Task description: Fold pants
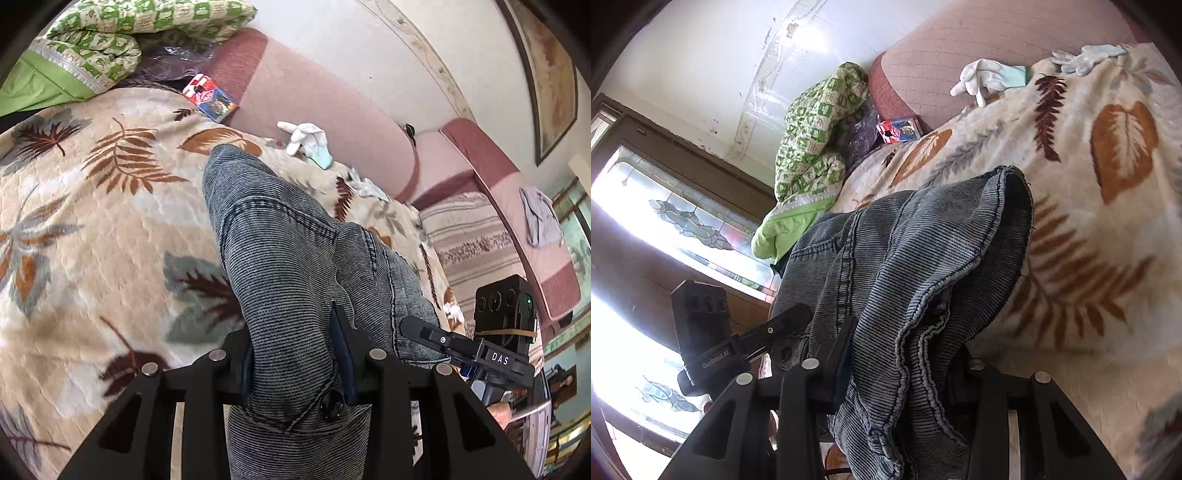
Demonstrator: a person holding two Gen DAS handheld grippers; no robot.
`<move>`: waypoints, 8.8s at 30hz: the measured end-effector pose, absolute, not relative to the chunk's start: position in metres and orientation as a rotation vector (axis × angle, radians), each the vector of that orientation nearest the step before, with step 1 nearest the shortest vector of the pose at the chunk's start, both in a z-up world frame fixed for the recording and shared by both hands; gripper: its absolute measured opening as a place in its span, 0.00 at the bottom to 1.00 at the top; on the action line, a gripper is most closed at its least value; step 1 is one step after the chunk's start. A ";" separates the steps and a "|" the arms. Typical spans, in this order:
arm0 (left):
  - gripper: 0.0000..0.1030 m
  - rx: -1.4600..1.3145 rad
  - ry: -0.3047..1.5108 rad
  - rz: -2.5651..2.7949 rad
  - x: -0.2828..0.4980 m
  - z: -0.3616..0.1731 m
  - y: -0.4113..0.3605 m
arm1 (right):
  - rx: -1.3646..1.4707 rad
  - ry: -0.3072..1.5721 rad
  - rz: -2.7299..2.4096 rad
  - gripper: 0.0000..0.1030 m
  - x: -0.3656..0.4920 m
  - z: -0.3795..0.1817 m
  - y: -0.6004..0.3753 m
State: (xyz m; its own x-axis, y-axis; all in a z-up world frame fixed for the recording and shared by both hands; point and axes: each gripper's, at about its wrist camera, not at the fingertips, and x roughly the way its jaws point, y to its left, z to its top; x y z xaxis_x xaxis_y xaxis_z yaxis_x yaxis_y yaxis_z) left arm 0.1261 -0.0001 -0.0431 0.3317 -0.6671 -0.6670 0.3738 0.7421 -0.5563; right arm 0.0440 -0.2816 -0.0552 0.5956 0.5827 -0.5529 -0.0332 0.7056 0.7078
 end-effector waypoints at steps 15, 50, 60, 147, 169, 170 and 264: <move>0.37 -0.309 1.046 -0.603 0.158 -0.077 0.003 | 0.632 0.851 0.340 0.39 0.084 -0.080 -0.273; 0.49 0.253 0.828 -0.307 0.118 -0.088 -0.045 | 0.597 0.936 0.282 0.39 0.080 -0.103 -0.274; 0.60 0.249 0.823 -0.274 0.117 -0.092 -0.041 | 0.600 0.939 0.283 0.40 0.080 -0.105 -0.274; 0.77 0.208 0.785 -0.168 0.101 -0.098 -0.034 | 0.500 0.933 0.193 0.51 0.085 -0.104 -0.272; 0.88 0.181 0.788 -0.118 0.101 -0.101 -0.030 | 0.497 0.936 0.188 0.55 0.085 -0.105 -0.271; 0.88 0.187 0.787 -0.118 0.101 -0.100 -0.031 | 0.496 0.936 0.187 0.57 0.084 -0.105 -0.270; 0.94 0.148 0.444 -0.037 -0.026 -0.002 0.005 | -0.003 0.419 0.019 0.73 -0.095 -0.005 -0.179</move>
